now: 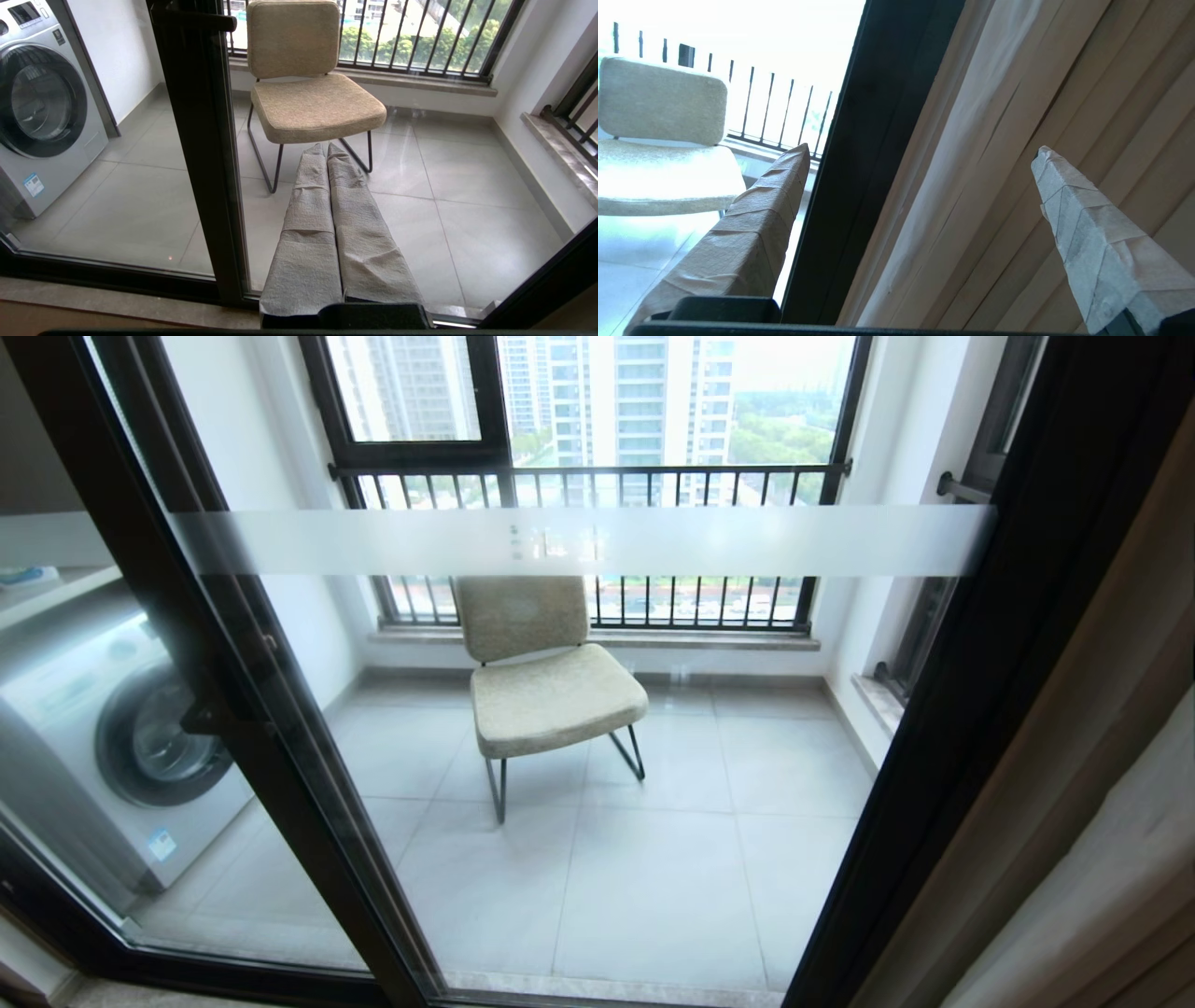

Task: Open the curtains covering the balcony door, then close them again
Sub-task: Pull the inner curtains open on both sides, then close the inner curtains on both sides

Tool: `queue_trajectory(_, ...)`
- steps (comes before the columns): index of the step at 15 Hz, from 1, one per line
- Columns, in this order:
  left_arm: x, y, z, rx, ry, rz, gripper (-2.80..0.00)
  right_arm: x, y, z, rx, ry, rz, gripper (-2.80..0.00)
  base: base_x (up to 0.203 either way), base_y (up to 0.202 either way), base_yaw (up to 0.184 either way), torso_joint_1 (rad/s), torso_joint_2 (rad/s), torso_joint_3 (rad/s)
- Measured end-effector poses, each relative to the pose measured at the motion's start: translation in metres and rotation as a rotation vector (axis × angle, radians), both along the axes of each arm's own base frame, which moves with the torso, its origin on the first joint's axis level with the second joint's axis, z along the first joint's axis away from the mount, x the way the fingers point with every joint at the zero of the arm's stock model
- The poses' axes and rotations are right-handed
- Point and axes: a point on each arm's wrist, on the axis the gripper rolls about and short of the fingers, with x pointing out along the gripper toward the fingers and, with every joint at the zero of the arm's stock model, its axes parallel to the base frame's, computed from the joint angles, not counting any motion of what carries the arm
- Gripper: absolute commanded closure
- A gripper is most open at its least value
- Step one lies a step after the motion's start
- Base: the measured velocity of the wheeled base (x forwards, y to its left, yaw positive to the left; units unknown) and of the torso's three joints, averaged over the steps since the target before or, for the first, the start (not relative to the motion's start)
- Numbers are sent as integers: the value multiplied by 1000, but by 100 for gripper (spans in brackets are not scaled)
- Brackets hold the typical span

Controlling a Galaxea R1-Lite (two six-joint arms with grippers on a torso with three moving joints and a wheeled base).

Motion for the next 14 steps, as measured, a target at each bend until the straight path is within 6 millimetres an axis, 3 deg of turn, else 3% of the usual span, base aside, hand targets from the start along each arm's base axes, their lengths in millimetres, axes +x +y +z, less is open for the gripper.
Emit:
queue_trajectory(1, 0, 0, 0, 0, 0, 0, 0, 0, 0, -5, 6, 11, 25, 0, 0, 0, 0, 0, 0, 0)
queue_trajectory(7, 0, 0, 0, 0, 0, 0, 0, 3, 3, -32, 45, 89, 185, 0, 0, 0, 0, 0, 0, 0)
queue_trajectory(14, 0, 0, 0, 0, 0, 0, 0, -6, 6, -58, 139, 148, 258, 0, 0, 0, 0, 0, 0, 0)
